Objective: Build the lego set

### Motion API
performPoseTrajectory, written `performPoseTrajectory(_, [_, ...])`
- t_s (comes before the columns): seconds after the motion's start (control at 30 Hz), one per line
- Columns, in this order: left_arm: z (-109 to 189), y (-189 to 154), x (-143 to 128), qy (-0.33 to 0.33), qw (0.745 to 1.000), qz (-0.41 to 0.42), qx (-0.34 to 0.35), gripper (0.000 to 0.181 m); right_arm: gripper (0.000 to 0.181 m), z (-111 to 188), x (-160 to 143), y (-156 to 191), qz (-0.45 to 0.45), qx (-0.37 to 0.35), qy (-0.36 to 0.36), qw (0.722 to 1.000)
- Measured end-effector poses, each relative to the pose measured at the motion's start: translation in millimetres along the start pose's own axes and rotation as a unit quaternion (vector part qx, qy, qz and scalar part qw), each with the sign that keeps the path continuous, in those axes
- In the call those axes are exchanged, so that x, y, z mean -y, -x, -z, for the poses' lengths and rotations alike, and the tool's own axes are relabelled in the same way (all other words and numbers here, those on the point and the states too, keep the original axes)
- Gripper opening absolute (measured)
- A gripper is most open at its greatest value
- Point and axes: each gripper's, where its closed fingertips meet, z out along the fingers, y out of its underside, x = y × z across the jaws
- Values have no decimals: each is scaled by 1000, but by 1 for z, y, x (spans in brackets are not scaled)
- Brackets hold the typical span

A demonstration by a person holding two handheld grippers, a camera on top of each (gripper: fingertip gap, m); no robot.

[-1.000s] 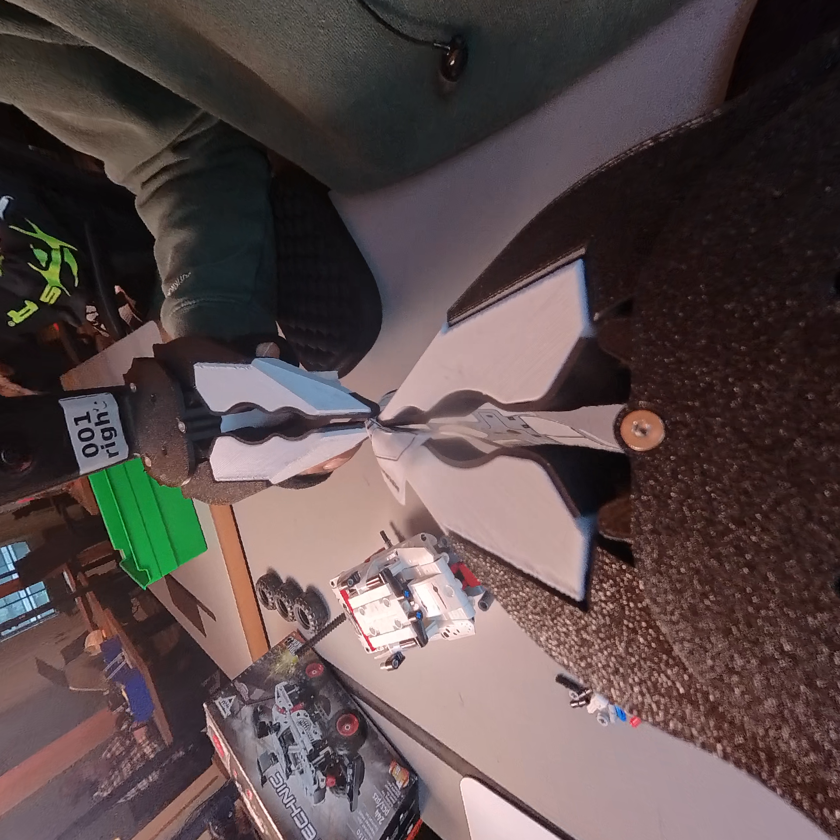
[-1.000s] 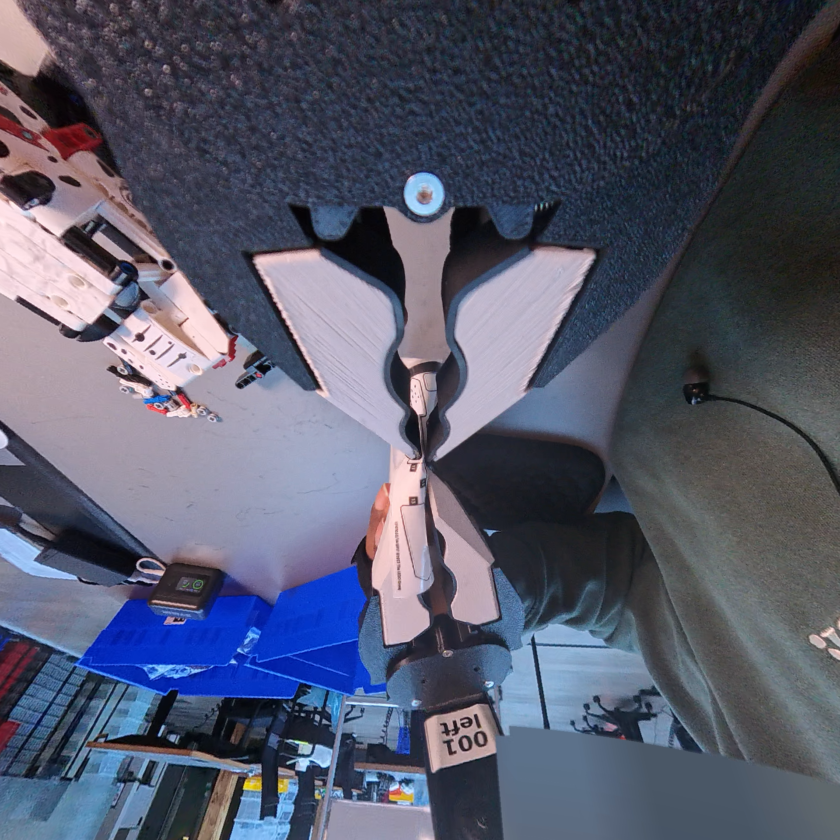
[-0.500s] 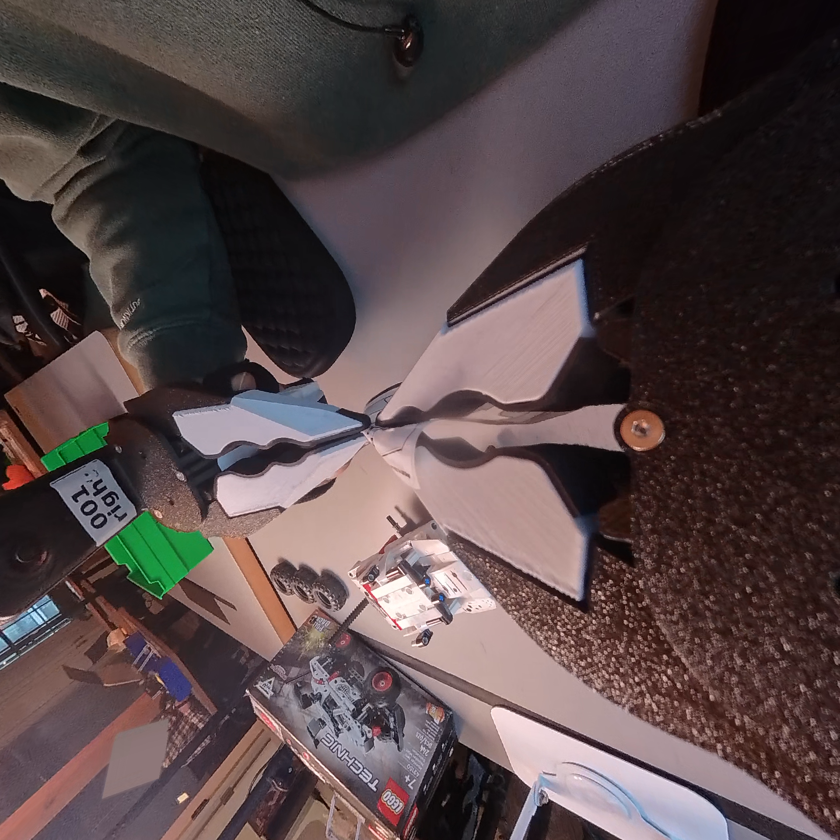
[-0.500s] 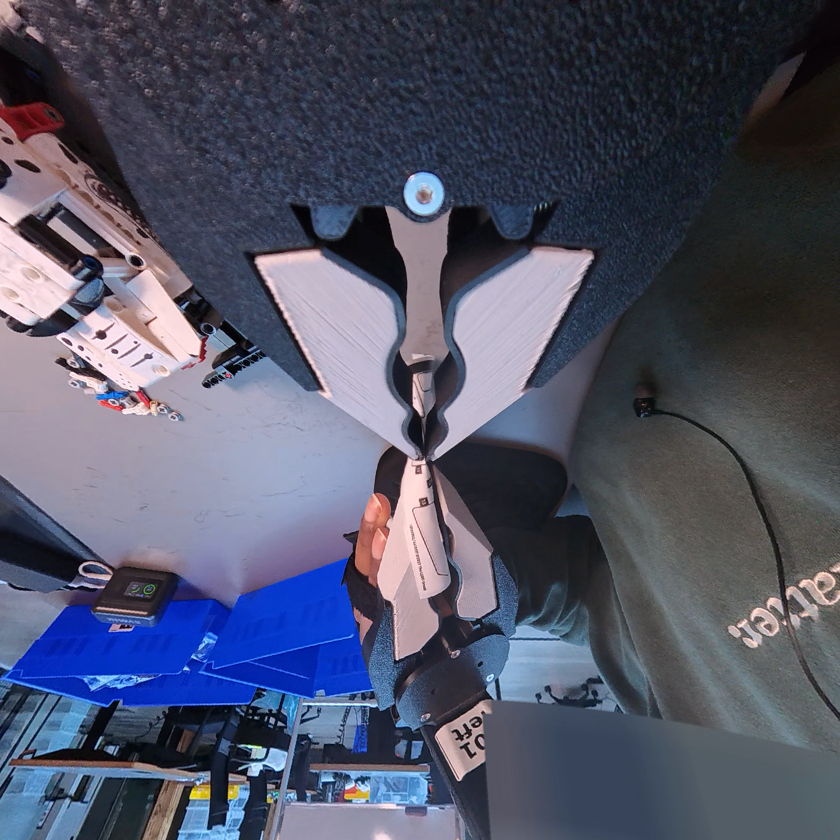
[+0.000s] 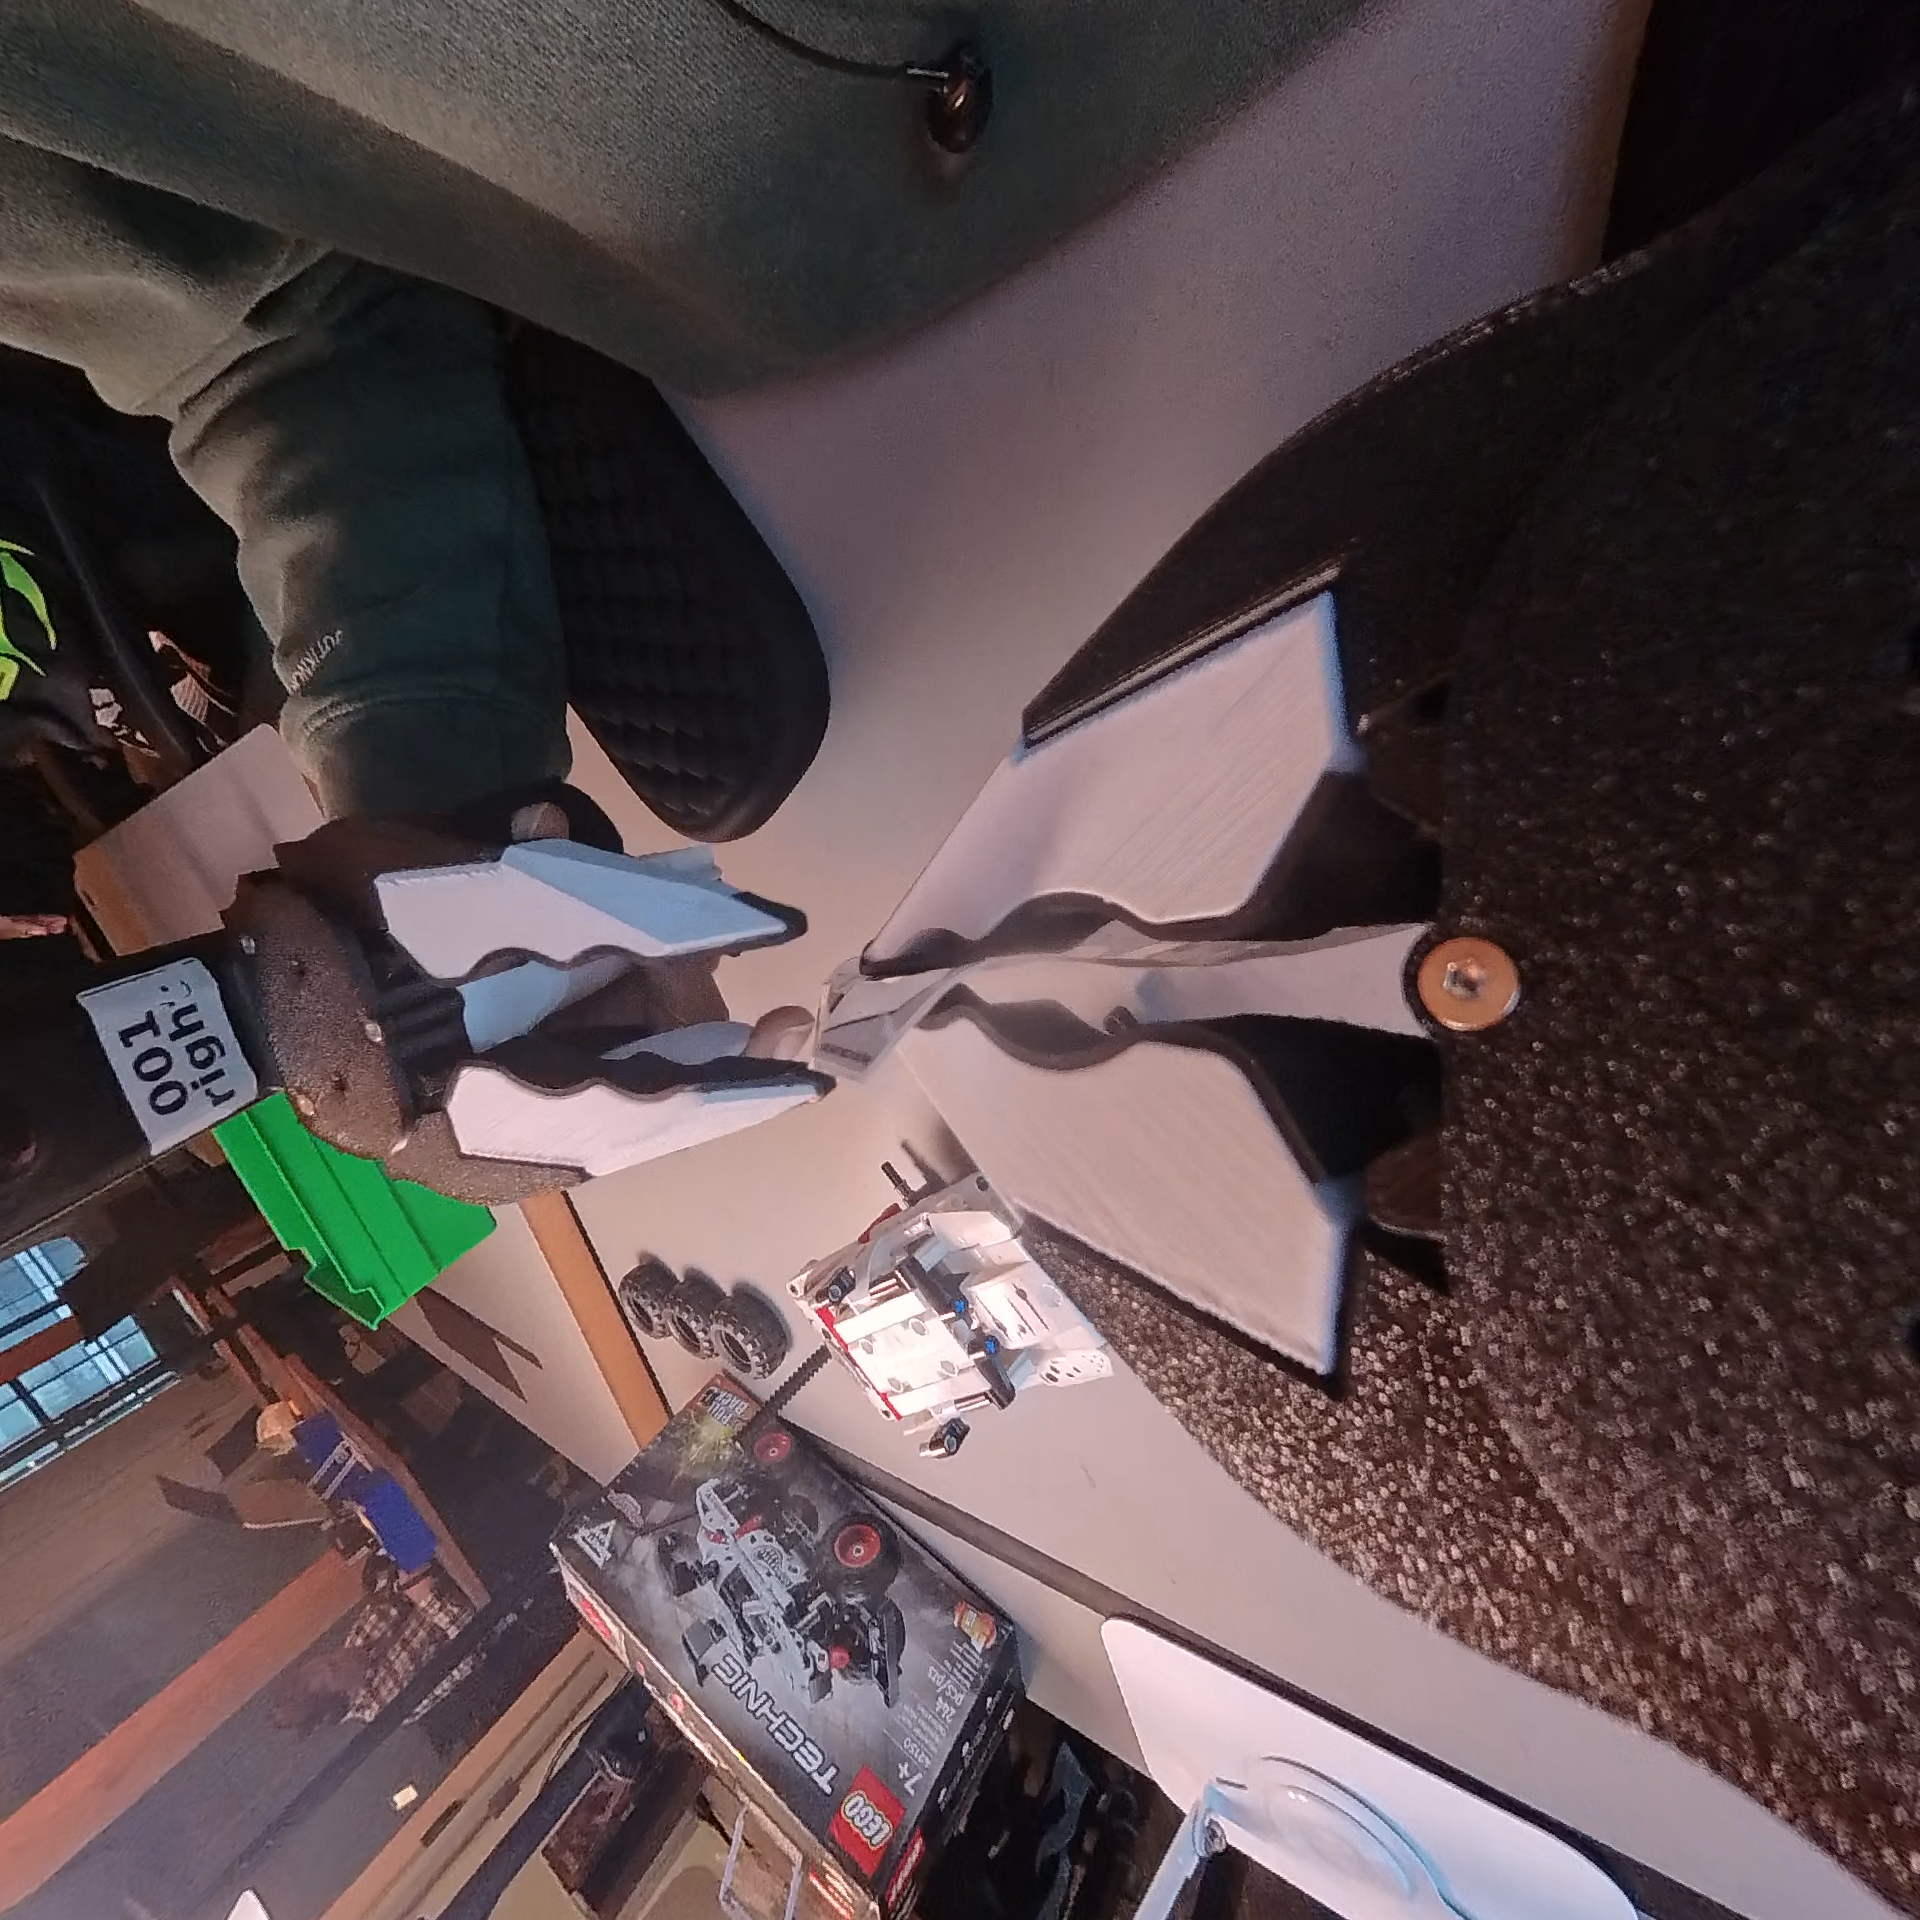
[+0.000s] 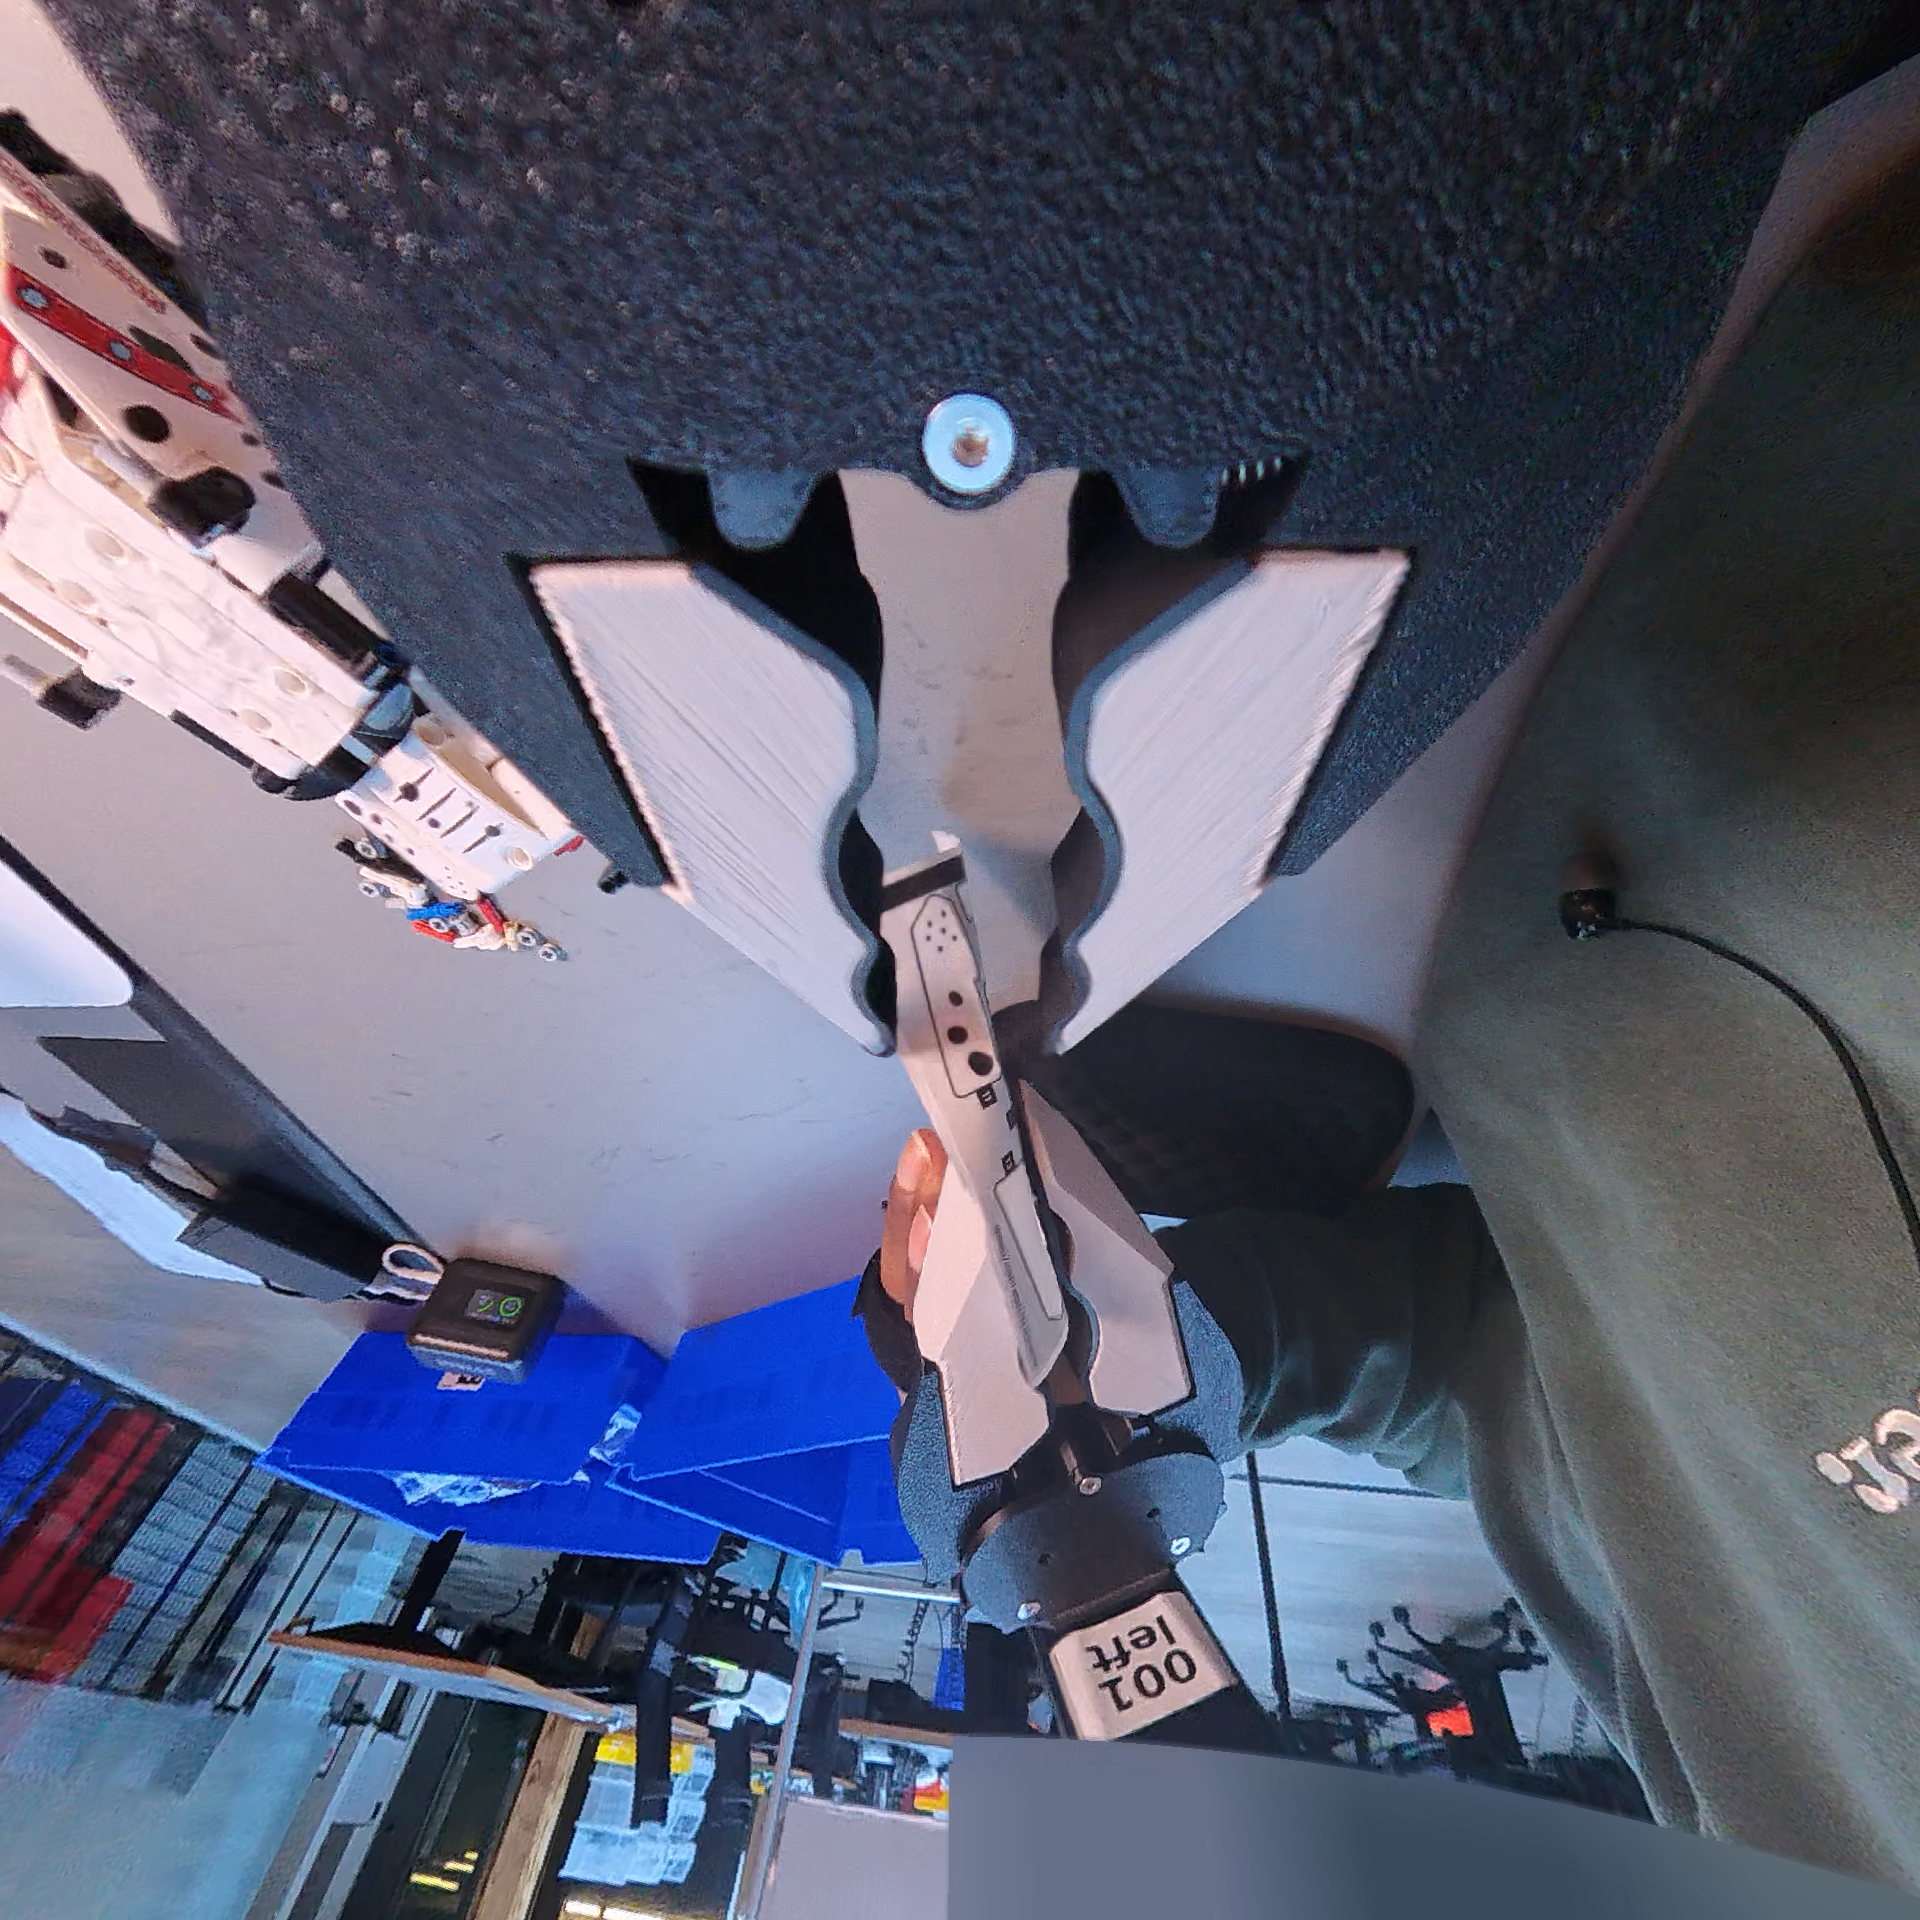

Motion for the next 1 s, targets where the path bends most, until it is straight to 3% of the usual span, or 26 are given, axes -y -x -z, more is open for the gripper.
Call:
performPoseTrajectory(0.07, [-1, -2, -1, 0, 1000, 2, -6, 0, 29, -5, -4, 6, 1, 12, 9, 1000])
performPoseTrajectory(0.23, [-2, 6, -12, 2, 999, 54, -4, 0, 0, -8, -7, 4, -1, 8, 5, 1000])
performPoseTrajectory(0.47, [-3, 8, -4, -32, 995, 92, -16, 0, 0, -5, -3, -5, 12, -24, -1, 1000])
performPoseTrajectory(0.63, [-4, 2, 0, -41, 996, 80, -28, 0, 25, -8, -7, -2, 26, -24, 16, 999])
performPoseTrajectory(0.77, [-5, 6, -6, -29, 996, 84, -18, 0, 2, -11, -8, 0, 18, -19, 15, 1000])
performPoseTrajectory(1.0, [-5, 12, -13, -20, 994, 111, -11, 0, 0, -7, -5, -6, 20, -35, 4, 999])
